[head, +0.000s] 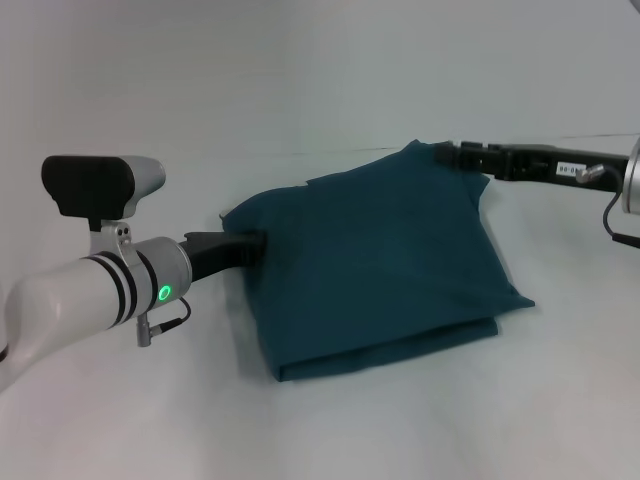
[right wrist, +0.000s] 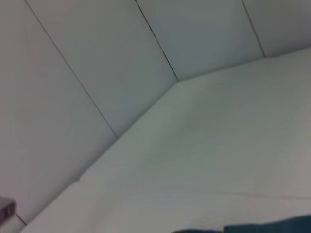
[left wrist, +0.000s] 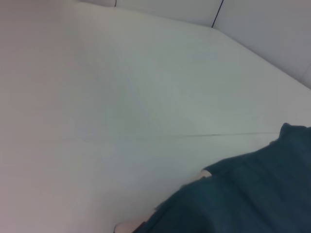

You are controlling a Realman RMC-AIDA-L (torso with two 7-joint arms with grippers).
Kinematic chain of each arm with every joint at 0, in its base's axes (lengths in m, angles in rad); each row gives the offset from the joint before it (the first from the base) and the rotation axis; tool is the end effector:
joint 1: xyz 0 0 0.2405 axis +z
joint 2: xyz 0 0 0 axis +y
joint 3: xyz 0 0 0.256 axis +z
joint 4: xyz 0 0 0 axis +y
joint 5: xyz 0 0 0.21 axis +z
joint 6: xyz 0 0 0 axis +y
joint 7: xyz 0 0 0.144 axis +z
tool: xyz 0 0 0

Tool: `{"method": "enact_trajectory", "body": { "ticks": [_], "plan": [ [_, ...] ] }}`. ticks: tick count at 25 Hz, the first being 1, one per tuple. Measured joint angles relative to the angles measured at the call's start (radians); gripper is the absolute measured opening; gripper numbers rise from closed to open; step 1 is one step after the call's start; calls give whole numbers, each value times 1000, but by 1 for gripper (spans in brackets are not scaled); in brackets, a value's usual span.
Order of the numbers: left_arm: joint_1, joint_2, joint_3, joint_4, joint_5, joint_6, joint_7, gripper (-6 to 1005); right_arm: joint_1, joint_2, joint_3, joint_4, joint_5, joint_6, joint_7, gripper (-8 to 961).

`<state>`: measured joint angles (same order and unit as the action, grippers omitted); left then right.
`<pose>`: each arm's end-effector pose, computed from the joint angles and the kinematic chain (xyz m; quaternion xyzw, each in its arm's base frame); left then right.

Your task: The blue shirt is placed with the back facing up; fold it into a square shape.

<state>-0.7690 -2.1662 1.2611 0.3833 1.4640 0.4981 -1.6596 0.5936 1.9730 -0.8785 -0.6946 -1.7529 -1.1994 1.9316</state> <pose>-0.2240 0.4216 -0.0970 -0.8282 -0.4208 -0.1735 0.3269 0.2474 0.4071 0.0495 -0.8370 0.4118 0.2808 0.2259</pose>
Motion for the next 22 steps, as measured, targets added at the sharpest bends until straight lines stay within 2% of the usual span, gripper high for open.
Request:
{"method": "enact_trajectory", "body": {
  "ticks": [12, 16, 22],
  "plan": [
    [-1, 1, -5, 11, -2, -29, -11, 87, -12, 0, 20, -5, -37, -2, 17, 640],
    [3, 2, -51, 11, -3, -26, -32, 91, -12, 1, 21, -4, -37, -1, 17, 640],
    [5, 2, -65, 8, -3, -31, -40, 307, -10, 1, 21, -4, -38, -1, 18, 640]
  ]
}}
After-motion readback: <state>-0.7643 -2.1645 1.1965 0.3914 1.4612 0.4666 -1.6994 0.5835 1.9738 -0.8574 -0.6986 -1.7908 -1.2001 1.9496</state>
